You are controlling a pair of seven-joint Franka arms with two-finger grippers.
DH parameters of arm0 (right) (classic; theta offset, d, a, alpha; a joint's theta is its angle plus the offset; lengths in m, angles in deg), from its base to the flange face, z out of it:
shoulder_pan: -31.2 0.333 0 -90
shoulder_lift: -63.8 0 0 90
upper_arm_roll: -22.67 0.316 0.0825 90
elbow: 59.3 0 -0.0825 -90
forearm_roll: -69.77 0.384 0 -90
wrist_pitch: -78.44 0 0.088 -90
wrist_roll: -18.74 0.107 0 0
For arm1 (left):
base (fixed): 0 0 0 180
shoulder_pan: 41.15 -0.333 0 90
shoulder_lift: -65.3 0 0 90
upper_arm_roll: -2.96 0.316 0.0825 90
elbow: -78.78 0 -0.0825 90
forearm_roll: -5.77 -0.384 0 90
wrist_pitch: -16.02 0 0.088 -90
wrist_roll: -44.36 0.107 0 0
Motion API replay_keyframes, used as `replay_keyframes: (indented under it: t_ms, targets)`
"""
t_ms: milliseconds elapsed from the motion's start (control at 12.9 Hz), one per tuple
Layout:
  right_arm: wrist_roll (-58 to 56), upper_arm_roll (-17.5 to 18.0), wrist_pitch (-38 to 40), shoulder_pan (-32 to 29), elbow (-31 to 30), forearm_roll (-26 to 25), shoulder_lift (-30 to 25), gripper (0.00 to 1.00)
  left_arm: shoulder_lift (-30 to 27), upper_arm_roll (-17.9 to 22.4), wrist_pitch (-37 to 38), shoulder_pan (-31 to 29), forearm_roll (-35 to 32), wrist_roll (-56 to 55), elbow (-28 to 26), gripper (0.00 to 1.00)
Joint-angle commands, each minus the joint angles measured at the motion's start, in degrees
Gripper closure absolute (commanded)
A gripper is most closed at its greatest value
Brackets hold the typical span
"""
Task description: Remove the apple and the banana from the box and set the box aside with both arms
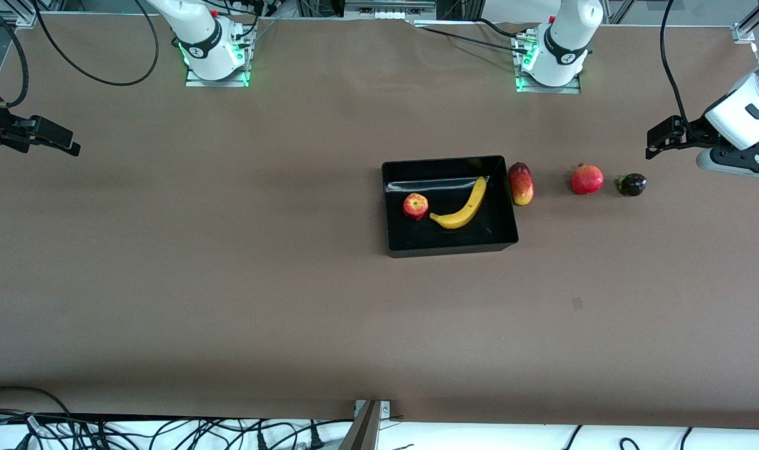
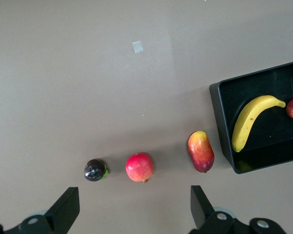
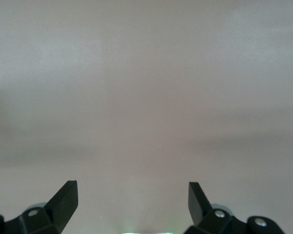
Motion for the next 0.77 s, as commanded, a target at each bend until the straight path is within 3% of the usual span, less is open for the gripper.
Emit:
replay_keyframes:
  t_ms: [0,309,463,695]
  targets:
    - [0.4,0.1,0.1,-0.1,0.0,0.0,-0.2,0.00,2.5,-0.1,0.7,-0.1,1.0,0.4,3.1,0.00]
    - [0.4,0.1,0.1,-0.1,0.0,0.0,-0.2,0.00,4.2,-2.9,4.8,0.5,1.2,0.2,9.3,0.00]
    - [0.4,0.1,0.1,-0.2,0.0,0.0,-0.2,0.00,6.6,-3.5,5.8,0.6,1.4,0.9,9.6,0.00]
    - [0.4,0.1,0.1,-0.1,0.0,0.0,-0.2,0.00,7.3,-7.5,6.1,1.5,0.6,0.1,9.6,0.00]
